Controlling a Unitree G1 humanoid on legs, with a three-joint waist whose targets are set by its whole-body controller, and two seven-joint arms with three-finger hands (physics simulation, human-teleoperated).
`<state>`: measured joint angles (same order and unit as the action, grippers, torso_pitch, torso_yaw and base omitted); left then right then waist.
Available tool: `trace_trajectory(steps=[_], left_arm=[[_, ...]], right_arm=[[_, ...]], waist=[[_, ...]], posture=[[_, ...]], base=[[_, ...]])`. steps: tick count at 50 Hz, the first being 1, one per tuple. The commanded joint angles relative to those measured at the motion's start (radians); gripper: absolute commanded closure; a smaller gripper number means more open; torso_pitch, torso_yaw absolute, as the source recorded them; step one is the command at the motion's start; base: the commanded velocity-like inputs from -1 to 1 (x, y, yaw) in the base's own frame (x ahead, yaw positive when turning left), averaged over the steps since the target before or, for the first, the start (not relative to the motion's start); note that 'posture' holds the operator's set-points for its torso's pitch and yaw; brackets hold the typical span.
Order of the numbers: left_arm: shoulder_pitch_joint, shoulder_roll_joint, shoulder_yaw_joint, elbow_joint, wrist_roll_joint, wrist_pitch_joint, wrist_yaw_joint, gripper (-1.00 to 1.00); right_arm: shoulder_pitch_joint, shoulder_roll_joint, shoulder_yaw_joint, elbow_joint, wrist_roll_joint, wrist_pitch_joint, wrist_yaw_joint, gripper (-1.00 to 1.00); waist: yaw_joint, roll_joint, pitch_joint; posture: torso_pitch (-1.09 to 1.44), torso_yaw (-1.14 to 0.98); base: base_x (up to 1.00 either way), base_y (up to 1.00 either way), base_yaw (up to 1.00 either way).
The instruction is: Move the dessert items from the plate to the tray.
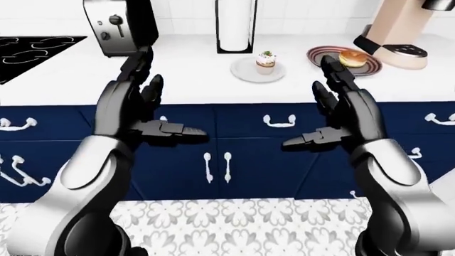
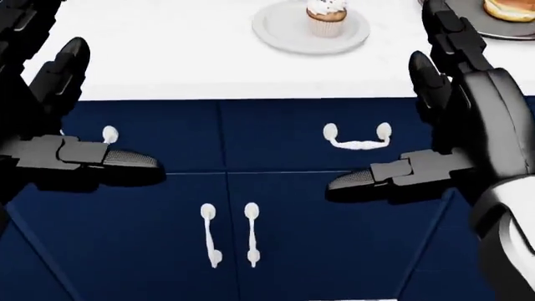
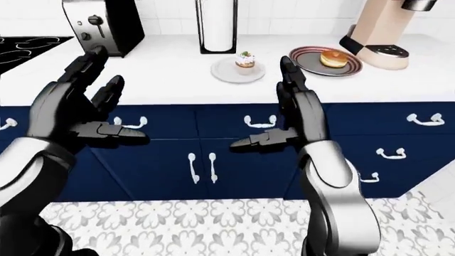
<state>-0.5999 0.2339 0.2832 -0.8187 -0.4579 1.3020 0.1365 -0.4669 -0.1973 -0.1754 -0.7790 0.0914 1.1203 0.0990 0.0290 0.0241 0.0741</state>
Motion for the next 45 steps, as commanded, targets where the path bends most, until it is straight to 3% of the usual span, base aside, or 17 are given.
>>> trace_trajectory(steps=[1,3,5,8,9,11,12,13,21,23,24,27,30,31,32,33,45], left_arm=[[-0.034,0.012,0.009,-0.018,-0.027,-0.006,0.013,-1.00],[-0.040,0.017,0.010,-0.018,-0.041,-0.002,0.024,-1.00],[-0.051,0.023,0.016,-0.024,-0.061,0.012,0.038,-1.00],[-0.062,0.034,0.025,-0.027,-0.089,0.024,0.056,-1.00],[-0.064,0.036,0.029,-0.029,-0.098,0.026,0.061,-1.00],[-0.062,0.043,0.031,-0.026,-0.110,0.022,0.069,-1.00],[-0.062,0.046,0.033,-0.024,-0.116,0.020,0.072,-1.00],[-0.061,0.048,0.033,-0.022,-0.120,0.016,0.075,-1.00],[-0.056,0.075,0.054,-0.004,-0.196,-0.008,0.122,-1.00],[-0.043,0.085,0.050,0.001,-0.206,-0.026,0.128,-1.00],[-0.036,0.091,0.050,0.005,-0.210,-0.035,0.129,-1.00],[-0.035,0.103,0.053,0.009,-0.228,-0.041,0.139,-1.00],[-0.033,0.117,0.057,0.016,-0.249,-0.049,0.152,-1.00],[-0.035,0.122,0.061,0.017,-0.259,-0.048,0.157,-1.00],[-0.039,0.130,0.066,0.019,-0.270,-0.046,0.163,-1.00],[-0.039,0.137,0.070,0.020,-0.281,-0.046,0.167,-1.00],[-0.051,0.211,0.076,0.054,-0.372,-0.075,0.222,-1.00]], right_arm=[[-0.025,-0.016,-0.016,-0.025,0.004,-0.005,-0.006,-1.00],[-0.028,-0.020,-0.019,-0.024,0.008,-0.001,-0.006,-1.00],[-0.035,-0.024,-0.024,-0.032,0.015,0.013,-0.005,-1.00],[-0.053,-0.032,-0.032,-0.051,0.027,0.043,-0.008,-1.00],[-0.053,-0.034,-0.033,-0.049,0.029,0.040,-0.007,-1.00],[-0.058,-0.037,-0.033,-0.052,0.034,0.044,-0.008,-1.00],[-0.055,-0.037,-0.032,-0.050,0.035,0.039,-0.009,-1.00],[-0.056,-0.037,-0.032,-0.051,0.036,0.038,-0.010,-1.00],[-0.058,-0.041,-0.016,-0.046,0.036,0.037,-0.017,-1.00],[-0.060,-0.041,-0.010,-0.051,0.032,0.041,-0.018,-1.00],[-0.061,-0.040,-0.010,-0.047,0.030,0.037,-0.018,-1.00],[-0.066,-0.040,-0.013,-0.047,0.030,0.042,-0.014,-1.00],[-0.073,-0.023,-0.025,-0.050,0.043,0.039,-0.020,-1.00],[-0.072,-0.020,-0.027,-0.052,0.051,0.035,-0.021,-1.00],[-0.080,-0.018,-0.034,-0.058,0.060,0.042,-0.025,-1.00],[-0.081,-0.023,-0.032,-0.056,0.066,0.041,-0.025,-1.00],[-0.126,-0.077,-0.036,-0.069,0.087,0.095,-0.028,-1.00]], waist=[[-0.018,0.020,-0.023],[-0.008,0.023,-0.056],[-0.002,0.029,-0.059],[0.011,-0.001,-0.043],[0.009,-0.025,-0.049],[-0.007,-0.125,-0.097],[-0.015,-0.091,-0.049],[-0.014,-0.092,-0.034],[-0.029,-0.027,-0.023],[-0.018,0.023,-0.037],[-0.022,-0.008,-0.040],[-0.033,0.010,-0.005],[-0.028,-0.019,-0.028],[-0.025,-0.039,-0.031],[-0.041,-0.108,-0.039],[-0.019,-0.059,-0.046],[-0.029,-0.033,-0.055]], posture=[[0.00,0.00],[0.00,0.00],[0.00,0.00],[0.00,0.00],[0.00,0.00],[0.00,0.00],[0.00,0.00],[0.00,0.00],[0.00,0.00],[0.00,0.00],[0.00,0.00],[0.00,0.00],[0.00,0.00],[0.00,0.00],[0.00,0.00],[0.00,0.00],[0.00,0.00]], base=[[0.33,-0.73,0.00],[0.32,-0.75,0.00],[0.32,-0.78,0.00],[0.32,-0.80,0.00],[0.32,-0.80,0.00],[0.32,-0.80,0.00],[0.32,-0.80,0.00],[0.32,-0.81,0.00],[0.32,-0.80,0.00],[0.22,-0.45,0.00],[0.00,0.00,0.00],[0.00,0.00,0.00],[0.00,0.00,0.00],[0.00,0.19,0.00],[0.00,0.00,0.35],[0.00,0.00,0.42],[0.00,0.02,0.86]])
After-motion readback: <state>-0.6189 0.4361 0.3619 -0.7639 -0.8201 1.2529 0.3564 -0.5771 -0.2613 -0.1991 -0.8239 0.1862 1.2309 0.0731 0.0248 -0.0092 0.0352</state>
